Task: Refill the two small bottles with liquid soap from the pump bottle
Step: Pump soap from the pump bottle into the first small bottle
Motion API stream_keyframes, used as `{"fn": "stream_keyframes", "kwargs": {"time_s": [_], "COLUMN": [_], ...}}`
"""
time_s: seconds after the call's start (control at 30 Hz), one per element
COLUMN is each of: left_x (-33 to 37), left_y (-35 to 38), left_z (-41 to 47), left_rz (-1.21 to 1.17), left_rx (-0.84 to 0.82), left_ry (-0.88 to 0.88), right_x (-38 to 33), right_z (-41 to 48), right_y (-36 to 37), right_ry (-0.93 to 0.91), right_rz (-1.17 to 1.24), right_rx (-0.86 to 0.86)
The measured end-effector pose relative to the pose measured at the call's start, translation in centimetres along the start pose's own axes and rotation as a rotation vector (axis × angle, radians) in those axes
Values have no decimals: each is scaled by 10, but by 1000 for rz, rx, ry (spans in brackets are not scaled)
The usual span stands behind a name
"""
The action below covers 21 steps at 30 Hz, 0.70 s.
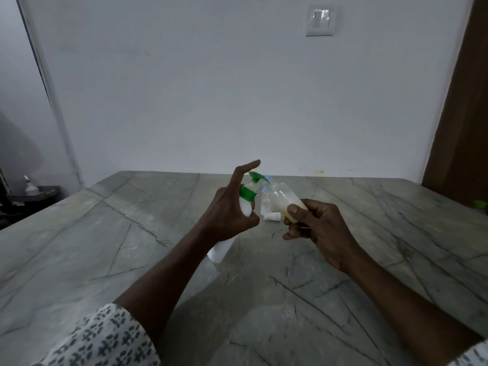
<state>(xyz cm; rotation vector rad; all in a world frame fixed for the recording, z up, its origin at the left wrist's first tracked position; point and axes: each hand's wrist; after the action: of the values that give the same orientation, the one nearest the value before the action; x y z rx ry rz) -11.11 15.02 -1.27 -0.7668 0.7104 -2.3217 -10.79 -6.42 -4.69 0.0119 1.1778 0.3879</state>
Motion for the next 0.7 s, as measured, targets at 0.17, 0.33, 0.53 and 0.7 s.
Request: {"fn": "stream_keyframes", "kwargs": {"time_s": [0.17, 0.33, 0.53, 0.7], "left_x": [1, 0, 2, 1], "left_y": [2, 4, 5, 5], "left_z": [2, 1, 0, -1], "left_rz": [3, 13, -4, -2], "left_rx": [11, 25, 14, 14], "left_ry": [-28, -54, -42, -30], "right_x": [0, 3, 4, 4], "right_z": [-2, -3, -2, -2], "right_y": [-2, -1, 2, 0], "right_ry": [10, 25, 24, 23], "right_rz": [-4, -36, 3, 7], "right_rx": [0, -23, 8, 8]}}
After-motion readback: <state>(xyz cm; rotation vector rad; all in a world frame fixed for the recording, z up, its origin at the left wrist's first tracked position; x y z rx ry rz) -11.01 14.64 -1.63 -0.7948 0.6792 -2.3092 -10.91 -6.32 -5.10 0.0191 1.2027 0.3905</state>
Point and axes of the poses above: each hand's wrist, its own z-axis towards the middle knuckle, its own y-axis out of the palm, x = y × z, and after that the axes turned 7 degrees about z, right-handed
